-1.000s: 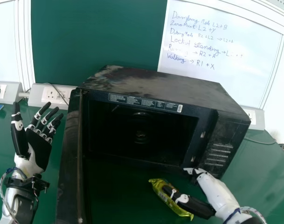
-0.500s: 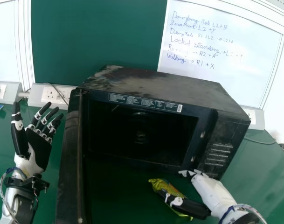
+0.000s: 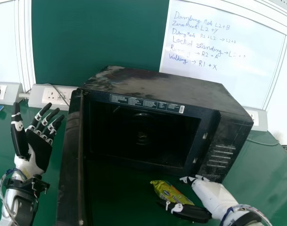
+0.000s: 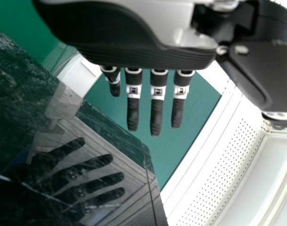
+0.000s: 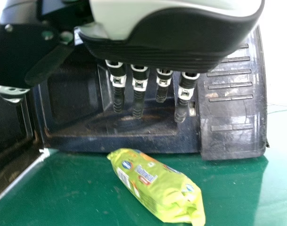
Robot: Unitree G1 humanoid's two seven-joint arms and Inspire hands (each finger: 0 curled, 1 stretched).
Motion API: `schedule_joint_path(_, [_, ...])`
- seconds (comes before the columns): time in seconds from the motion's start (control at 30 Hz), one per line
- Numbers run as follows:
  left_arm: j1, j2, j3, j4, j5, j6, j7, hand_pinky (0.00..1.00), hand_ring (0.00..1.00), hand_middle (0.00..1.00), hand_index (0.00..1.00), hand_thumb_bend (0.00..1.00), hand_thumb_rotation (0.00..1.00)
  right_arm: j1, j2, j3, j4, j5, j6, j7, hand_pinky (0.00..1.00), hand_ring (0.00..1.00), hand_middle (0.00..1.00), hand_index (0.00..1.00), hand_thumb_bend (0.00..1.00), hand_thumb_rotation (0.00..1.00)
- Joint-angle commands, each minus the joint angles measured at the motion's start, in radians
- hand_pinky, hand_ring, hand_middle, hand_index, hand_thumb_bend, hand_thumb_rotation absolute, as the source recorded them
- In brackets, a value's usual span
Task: Put biscuit inside oven
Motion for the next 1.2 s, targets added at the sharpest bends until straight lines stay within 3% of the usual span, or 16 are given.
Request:
schedule_joint_path(0.0, [-0.018, 0.004, 0.001, -0.002, 0.000, -0.004, -0.004, 0.82, 0.77, 0.77, 0.82, 0.76, 0.39, -0.027, -0.017, 0.009, 0.012, -0.022, -0.008, 0.028, 0.85, 0.91, 0.89, 0.90, 0.99, 0.34])
schedule_joint_path(0.43, [-0.018, 0.010, 0.007, -0.006, -0.010, 0.004, 0.000, 0.79, 0.75, 0.75, 0.80, 0.77, 0.39, -0.098, -0.003, 0.047, 0.048, -0.160, -0.061, 0.161, 0.82, 0.91, 0.90, 0.91, 0.97, 0.32])
schedule_joint_path(0.73, [-0.014, 0.019, 0.005, -0.010, -0.008, 0.002, -0.009, 0.79, 0.75, 0.75, 0.80, 0.75, 0.41, -0.158, 0.017, 0.091, 0.098, -0.276, -0.146, 0.231, 0.81, 0.91, 0.91, 0.92, 0.95, 0.30])
schedule_joint_path(1.17, [-0.019, 0.015, 0.002, -0.028, -0.012, 0.016, 0.014, 0.77, 0.74, 0.74, 0.78, 0.75, 0.41, -0.190, 0.045, 0.107, 0.183, -0.315, -0.269, 0.211, 0.84, 0.89, 0.89, 0.88, 0.98, 0.30])
